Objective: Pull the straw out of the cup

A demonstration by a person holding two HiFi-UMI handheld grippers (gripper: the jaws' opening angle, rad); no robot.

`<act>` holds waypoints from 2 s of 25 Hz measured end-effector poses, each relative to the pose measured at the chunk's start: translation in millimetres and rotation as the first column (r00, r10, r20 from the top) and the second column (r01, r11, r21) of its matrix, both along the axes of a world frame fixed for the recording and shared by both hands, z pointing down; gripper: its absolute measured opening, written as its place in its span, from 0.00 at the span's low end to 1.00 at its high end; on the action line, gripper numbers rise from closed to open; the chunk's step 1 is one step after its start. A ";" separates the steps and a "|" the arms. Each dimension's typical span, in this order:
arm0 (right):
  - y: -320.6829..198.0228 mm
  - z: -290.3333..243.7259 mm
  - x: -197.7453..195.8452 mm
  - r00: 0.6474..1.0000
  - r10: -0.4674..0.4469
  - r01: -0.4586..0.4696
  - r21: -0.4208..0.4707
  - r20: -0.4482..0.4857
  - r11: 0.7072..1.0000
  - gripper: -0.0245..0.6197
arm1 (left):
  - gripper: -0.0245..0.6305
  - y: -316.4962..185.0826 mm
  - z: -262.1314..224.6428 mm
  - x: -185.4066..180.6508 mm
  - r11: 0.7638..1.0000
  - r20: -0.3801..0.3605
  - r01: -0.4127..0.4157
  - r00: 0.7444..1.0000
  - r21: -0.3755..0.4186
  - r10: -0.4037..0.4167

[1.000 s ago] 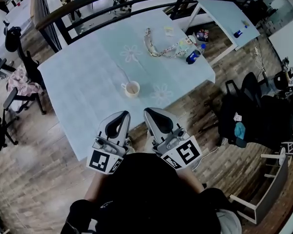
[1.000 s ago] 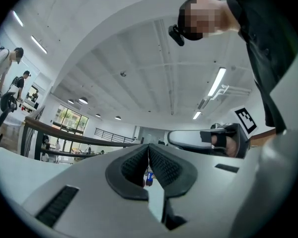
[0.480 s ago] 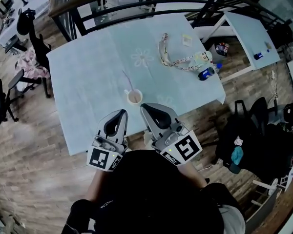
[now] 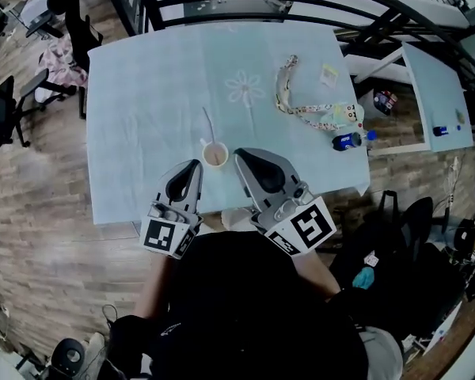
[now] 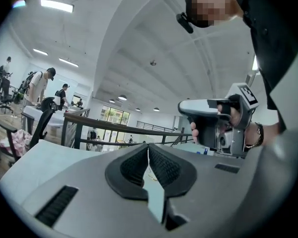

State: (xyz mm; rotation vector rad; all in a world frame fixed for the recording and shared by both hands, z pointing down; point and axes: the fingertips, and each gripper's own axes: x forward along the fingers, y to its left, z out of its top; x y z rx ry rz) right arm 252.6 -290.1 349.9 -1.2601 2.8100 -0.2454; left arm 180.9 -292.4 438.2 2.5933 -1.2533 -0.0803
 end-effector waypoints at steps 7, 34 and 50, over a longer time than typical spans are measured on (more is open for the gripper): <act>-15.8 16.9 20.5 0.996 -0.084 0.084 -0.047 0.010 0.995 0.05 | 0.06 -24.7 50.4 13.4 0.992 0.032 0.106 0.994 -0.072 -0.104; -63.4 62.4 77.3 0.995 -0.102 0.103 -0.151 0.017 0.983 0.05 | 0.28 -96.1 223.7 45.9 0.851 0.229 0.342 0.935 -0.398 -0.269; -65.6 63.0 74.2 0.996 -0.093 0.093 -0.142 0.007 0.985 0.05 | 0.10 -100.2 231.4 41.6 0.830 0.293 0.359 0.923 -0.427 -0.248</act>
